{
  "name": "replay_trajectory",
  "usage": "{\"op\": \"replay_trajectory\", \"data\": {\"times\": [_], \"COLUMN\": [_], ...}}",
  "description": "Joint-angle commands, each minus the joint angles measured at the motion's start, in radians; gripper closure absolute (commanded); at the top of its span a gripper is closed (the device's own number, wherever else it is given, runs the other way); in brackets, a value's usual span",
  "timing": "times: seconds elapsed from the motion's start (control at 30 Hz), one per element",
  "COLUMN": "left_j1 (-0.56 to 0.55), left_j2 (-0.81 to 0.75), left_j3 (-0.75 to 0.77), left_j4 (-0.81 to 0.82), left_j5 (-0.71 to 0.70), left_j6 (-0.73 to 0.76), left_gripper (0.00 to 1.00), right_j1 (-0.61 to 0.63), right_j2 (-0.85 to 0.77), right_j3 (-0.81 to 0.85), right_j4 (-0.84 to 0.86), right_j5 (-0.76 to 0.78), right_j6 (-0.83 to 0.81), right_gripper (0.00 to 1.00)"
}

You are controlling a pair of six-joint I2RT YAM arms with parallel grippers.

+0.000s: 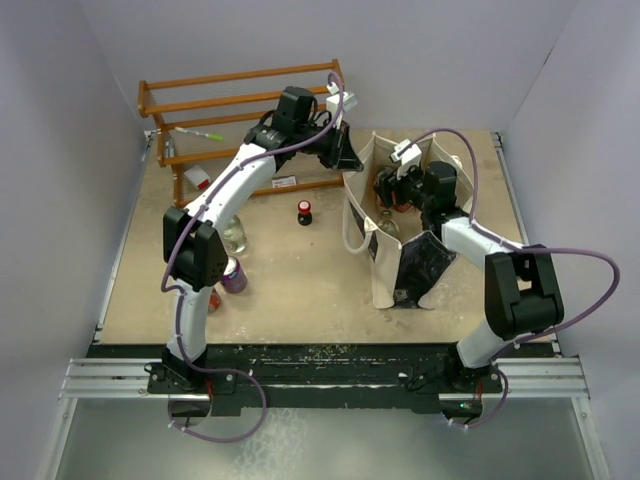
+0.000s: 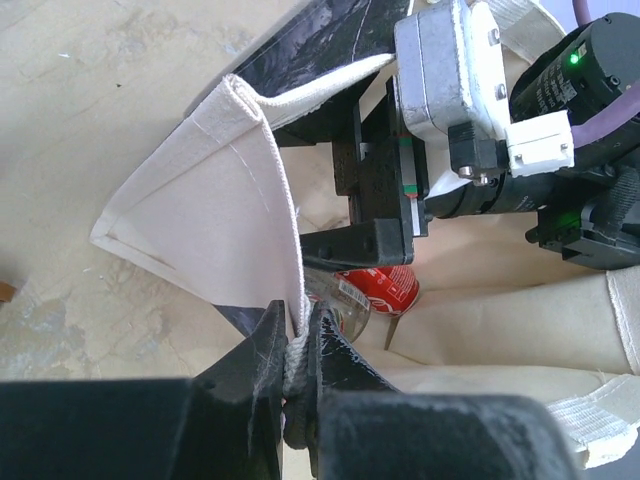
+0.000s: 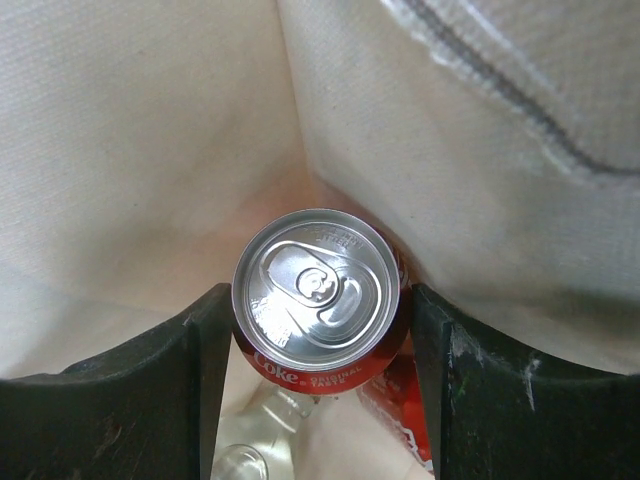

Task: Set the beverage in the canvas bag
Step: Adjust the drink in the canvas bag.

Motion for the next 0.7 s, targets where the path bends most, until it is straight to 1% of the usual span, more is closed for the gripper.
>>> {"op": "replay_trajectory", "data": {"times": [0.0, 0.23, 0.37, 0.5, 0.57, 0.67], "left_j1": [0.021, 0.039, 0.041, 0.043, 0.043, 0.043], "left_j2": [-0.027, -0.038, -0.034, -0.031, -0.031, -0.030], "left_j3": [0.077, 0.090, 0.097, 0.110, 0.109, 0.093], "left_j4": [0.015, -0.012, -0.018, -0.021, -0.025, -0.030], "left_j5": [-0.021, -0.045, -0.058, -0.084, -0.090, -0.088], "left_j6": [-0.027, -0.025, -0.022, -0.021, -0.015, -0.004], "left_gripper": [1.00, 1.00, 1.00, 1.00, 1.00, 1.00], "right_j1": [-0.013, -0.014, -0.014, -0.018, -0.023, -0.025], "right_j2": [0.052, 0.051, 0.013, -0.048, -0.068, -0.069], "right_j3": [0.006, -0.028, -0.066, -0.125, -0.135, -0.142], "right_j4": [0.141, 0.105, 0.034, 0.002, -0.027, -0.050], "right_j5": [0.028, 0.004, -0.018, -0.016, -0.009, 0.006], "right_j6": [-0.033, -0.068, -0.100, -0.121, -0.131, -0.142], "right_gripper": [1.00, 1.00, 0.98, 0.96, 0.93, 0.86]}}
